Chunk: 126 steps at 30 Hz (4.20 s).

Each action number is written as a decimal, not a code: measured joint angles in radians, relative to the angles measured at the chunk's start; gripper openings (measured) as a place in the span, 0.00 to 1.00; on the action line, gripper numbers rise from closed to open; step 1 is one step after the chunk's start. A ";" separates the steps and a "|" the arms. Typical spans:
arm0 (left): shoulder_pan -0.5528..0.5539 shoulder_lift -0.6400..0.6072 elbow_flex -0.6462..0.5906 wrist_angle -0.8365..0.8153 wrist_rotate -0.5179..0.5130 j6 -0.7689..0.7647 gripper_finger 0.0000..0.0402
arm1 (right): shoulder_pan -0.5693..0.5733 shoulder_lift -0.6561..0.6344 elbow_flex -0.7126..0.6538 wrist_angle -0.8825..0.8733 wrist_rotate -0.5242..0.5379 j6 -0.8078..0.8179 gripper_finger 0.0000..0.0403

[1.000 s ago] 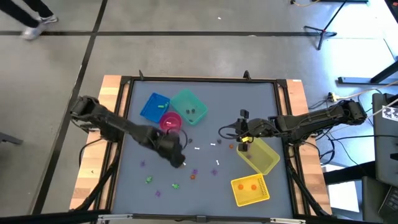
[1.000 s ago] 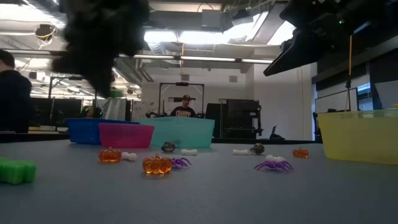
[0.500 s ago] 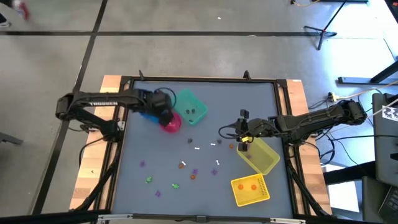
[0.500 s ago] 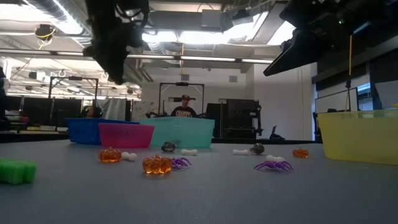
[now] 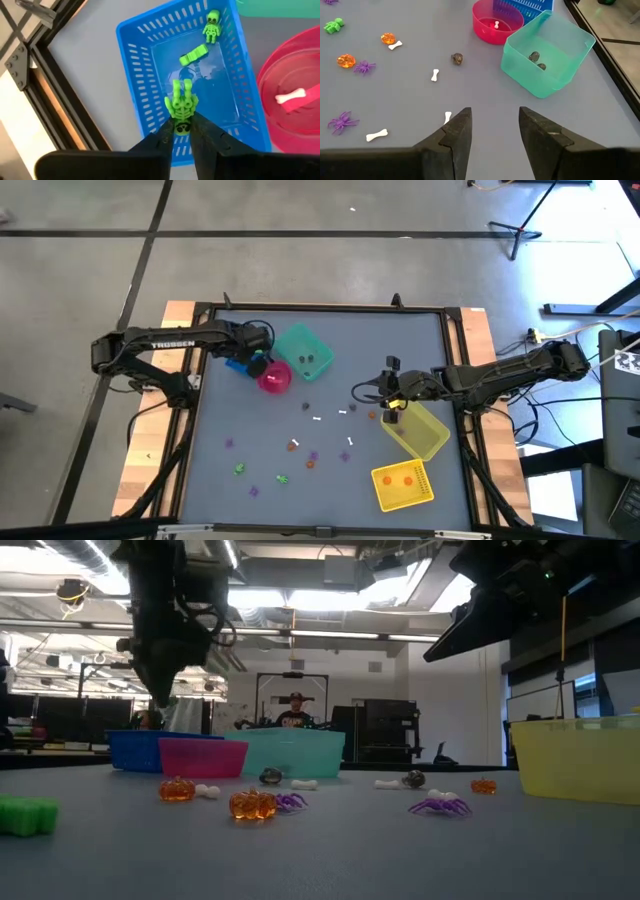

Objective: Sort Halloween decoration
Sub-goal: Put the green skeleton toy into the blue bin, then put the black skull toy into the green bin

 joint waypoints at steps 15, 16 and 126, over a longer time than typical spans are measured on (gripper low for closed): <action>0.009 0.000 -0.022 0.111 0.001 0.017 0.34 | 0.000 0.000 0.012 0.079 -0.027 0.001 0.40; 0.009 0.000 -0.022 0.122 0.001 0.017 0.34 | 0.000 0.000 0.023 0.072 -0.037 0.002 0.40; -0.041 0.000 -0.023 0.253 0.001 0.007 0.35 | -0.086 0.628 0.646 -0.229 -0.031 -0.205 0.24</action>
